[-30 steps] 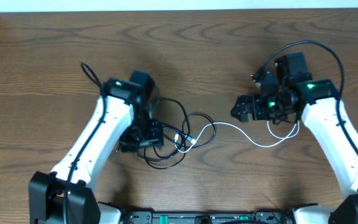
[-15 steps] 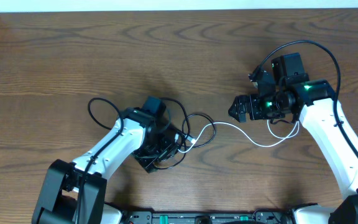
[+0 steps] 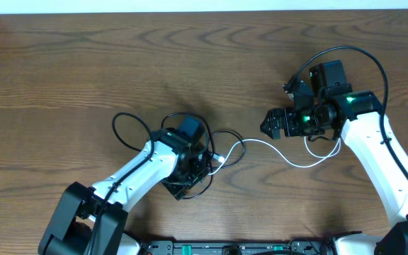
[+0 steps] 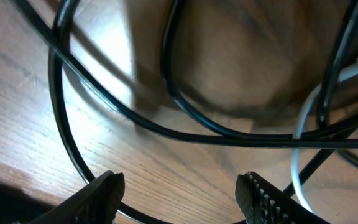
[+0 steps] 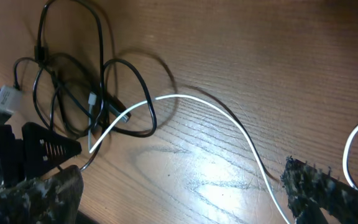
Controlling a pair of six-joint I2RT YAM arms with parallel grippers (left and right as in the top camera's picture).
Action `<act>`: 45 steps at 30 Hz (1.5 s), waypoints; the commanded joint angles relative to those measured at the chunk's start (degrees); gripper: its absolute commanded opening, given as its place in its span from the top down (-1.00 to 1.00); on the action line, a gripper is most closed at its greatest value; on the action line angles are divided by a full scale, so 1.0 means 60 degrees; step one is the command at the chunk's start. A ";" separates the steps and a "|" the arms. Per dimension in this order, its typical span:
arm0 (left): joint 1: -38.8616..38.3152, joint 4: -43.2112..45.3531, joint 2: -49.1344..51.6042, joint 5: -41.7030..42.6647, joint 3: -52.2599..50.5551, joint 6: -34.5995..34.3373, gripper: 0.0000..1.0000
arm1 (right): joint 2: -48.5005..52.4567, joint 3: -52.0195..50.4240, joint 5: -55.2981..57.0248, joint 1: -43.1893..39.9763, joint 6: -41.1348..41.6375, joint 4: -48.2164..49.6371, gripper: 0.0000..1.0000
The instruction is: Untangle cables
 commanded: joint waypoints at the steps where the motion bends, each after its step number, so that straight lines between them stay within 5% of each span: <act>1: -0.0055 -0.0441 0.0004 -0.0160 -0.0058 -0.0546 -0.23 | 0.0051 -0.0062 -0.0055 0.0047 -0.0018 0.0011 -0.98; 17: -0.0069 -0.1723 0.0004 -0.0095 -0.0066 -0.0565 -0.19 | 0.0051 -0.0062 -0.0051 0.0047 -0.0018 0.0011 -0.99; 31: -0.0554 -0.0535 0.0007 -0.0408 -0.0809 -0.1147 -0.20 | 0.0051 -0.0062 -0.0055 0.0047 -0.0022 -0.0135 -0.99; 33: -0.0554 -0.0189 0.0007 -0.0652 -0.0809 -0.1144 -0.04 | 0.0051 -0.0062 -0.0058 0.0047 -0.0022 -0.0135 -0.98; 36: -0.0554 0.0415 0.0000 -0.1453 -0.0794 -0.0882 0.75 | 0.0051 -0.0062 -0.0062 0.0047 -0.0018 -0.0142 -0.99; 37: -0.0546 0.0561 0.0000 -0.1676 -0.0761 -0.0772 0.85 | 0.0051 -0.0062 -0.0062 0.0047 -0.0022 -0.0160 -0.98; 45: -0.0011 0.0656 -0.0404 -0.2656 0.0892 0.2167 0.86 | 0.0073 -0.0062 -0.0058 0.0047 -0.0022 0.0346 -0.99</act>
